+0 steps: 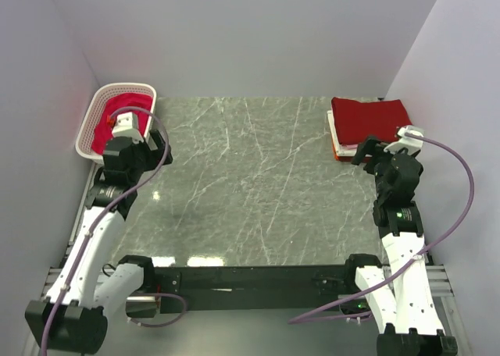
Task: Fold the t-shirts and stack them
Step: Grab the tshirt from the pile
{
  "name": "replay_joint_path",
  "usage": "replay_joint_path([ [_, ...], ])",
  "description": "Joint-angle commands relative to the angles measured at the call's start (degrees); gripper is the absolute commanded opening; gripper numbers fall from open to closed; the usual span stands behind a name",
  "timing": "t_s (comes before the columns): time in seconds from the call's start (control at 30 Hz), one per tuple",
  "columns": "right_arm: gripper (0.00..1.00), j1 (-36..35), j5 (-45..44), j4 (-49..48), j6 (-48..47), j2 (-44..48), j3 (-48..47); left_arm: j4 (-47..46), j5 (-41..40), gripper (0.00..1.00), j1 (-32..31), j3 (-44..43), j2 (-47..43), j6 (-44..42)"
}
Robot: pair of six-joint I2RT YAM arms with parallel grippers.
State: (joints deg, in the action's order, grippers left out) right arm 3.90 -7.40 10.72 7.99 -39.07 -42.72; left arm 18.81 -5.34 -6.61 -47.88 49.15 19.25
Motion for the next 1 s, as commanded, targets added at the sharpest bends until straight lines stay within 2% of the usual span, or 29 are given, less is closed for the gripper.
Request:
replay_joint_path([
  [0.0,0.9,-0.3,6.4,-1.0,-4.9,0.4,0.3,-5.6,-2.6,1.0,1.1,-4.2,3.7,3.5],
  [0.03,0.9,-0.3,9.0,-0.1,-11.1,0.2,0.4,-6.0,-2.3,1.0,1.8,-5.0,6.5,5.1],
  [0.1,0.9,-0.4,13.0,3.4,-16.7,-0.5,0.1,-6.7,-0.8,1.0,4.2,-7.7,9.7,6.7],
  [0.3,0.9,-1.2,22.1,7.0,-19.9,-0.9,-0.3,-8.0,4.1,0.98,14.7,-15.7,22.2,17.0],
  [0.37,0.9,-2.1,22.3,7.6,-20.3,-1.4,-0.3,-6.2,2.5,0.97,17.0,-18.7,28.6,20.5],
  [0.47,0.9,-3.6,20.8,8.1,-20.8,-2.5,-0.7,2.5,-5.1,0.9,17.9,-31.3,39.9,22.2],
  [0.53,0.9,-6.1,19.8,8.0,-21.1,-2.9,-0.9,5.6,-9.5,0.87,17.9,-36.4,48.4,20.3],
  [0.6,0.89,-7.1,18.6,8.2,-21.4,-4.0,-1.1,4.5,-9.0,0.82,18.6,-42.1,56.2,15.1],
  [0.73,0.89,-9.3,16.9,8.2,-21.8,-5.5,-1.1,2.0,-1.0,0.76,20.8,-52.8,68.0,6.3],
  [0.87,0.89,-9.8,16.4,8.5,-22.0,-6.8,-1.2,3.8,5.9,0.73,22.3,-68.7,78.8,4.1],
  [0.97,0.88,-9.9,16.8,8.7,-22.1,-7.7,-1.4,3.2,9.0,0.73,22.4,-75.0,84.7,1.9],
])
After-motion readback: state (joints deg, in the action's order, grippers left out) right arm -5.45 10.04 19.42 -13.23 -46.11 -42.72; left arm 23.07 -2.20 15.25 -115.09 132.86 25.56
